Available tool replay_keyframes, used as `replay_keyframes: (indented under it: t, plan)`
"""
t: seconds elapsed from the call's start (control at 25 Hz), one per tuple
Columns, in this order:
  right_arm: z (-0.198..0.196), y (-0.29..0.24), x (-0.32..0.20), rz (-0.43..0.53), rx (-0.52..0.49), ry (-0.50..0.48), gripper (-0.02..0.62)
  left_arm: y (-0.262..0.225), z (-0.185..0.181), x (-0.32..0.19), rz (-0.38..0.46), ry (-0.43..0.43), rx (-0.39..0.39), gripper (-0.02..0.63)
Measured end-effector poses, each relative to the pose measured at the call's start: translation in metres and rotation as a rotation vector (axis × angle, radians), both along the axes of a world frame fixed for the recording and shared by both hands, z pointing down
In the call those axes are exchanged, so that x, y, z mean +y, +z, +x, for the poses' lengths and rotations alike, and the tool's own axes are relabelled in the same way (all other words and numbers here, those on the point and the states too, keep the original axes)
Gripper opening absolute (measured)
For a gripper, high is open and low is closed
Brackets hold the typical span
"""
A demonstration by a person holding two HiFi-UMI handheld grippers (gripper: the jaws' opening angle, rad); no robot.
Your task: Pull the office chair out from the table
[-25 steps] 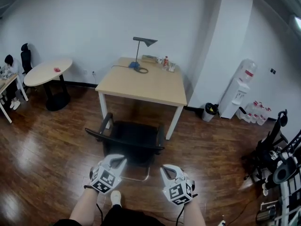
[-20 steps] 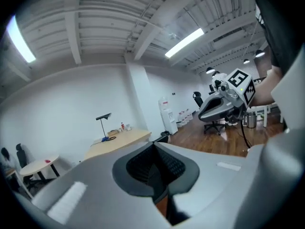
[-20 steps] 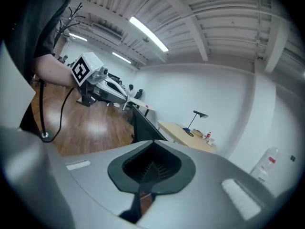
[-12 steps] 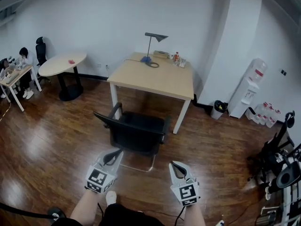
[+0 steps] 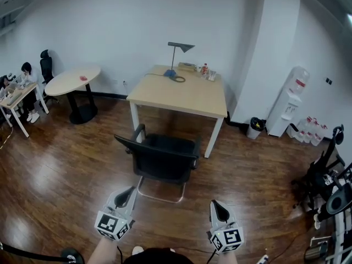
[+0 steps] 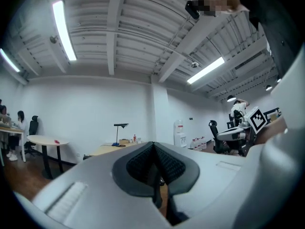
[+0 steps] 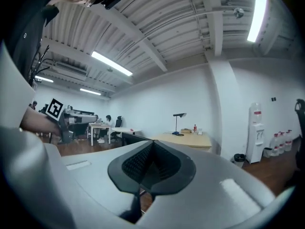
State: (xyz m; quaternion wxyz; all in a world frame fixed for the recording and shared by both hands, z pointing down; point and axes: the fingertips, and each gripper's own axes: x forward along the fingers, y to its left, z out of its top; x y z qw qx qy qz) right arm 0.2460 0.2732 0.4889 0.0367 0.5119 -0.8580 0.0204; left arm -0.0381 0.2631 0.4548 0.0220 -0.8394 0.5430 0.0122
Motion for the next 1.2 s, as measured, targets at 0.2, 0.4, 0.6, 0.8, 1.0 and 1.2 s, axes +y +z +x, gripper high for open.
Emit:
replay_keyframes:
  t: [0.2,0.4,0.6,0.8,1.0,1.2]
  plan:
    - [-0.03,0.009,0.013,-0.019,-0.036,0.007,0.012,0.002,-0.04,0.016,-0.017,-0.036,0.072,0.002]
    - [-0.056,0.006,0.013,-0.019,-0.054,-0.005,0.011,0.008,-0.07,0.022,-0.028,-0.052,0.079,0.002]
    - [-0.07,0.005,0.01,-0.017,-0.048,-0.015,0.012,0.005,-0.087,0.021,-0.015,-0.058,0.086,0.002]
    - [-0.079,0.003,0.006,-0.02,-0.05,-0.023,0.012,0.003,-0.091,0.019,-0.011,-0.038,0.09,0.002]
    - [-0.091,0.004,0.003,-0.017,-0.05,-0.035,0.012,0.003,-0.094,0.016,-0.006,-0.017,0.077,0.002]
    - [-0.097,0.002,-0.001,-0.017,-0.06,-0.044,0.011,0.002,-0.1,0.011,-0.01,-0.025,0.081,0.002]
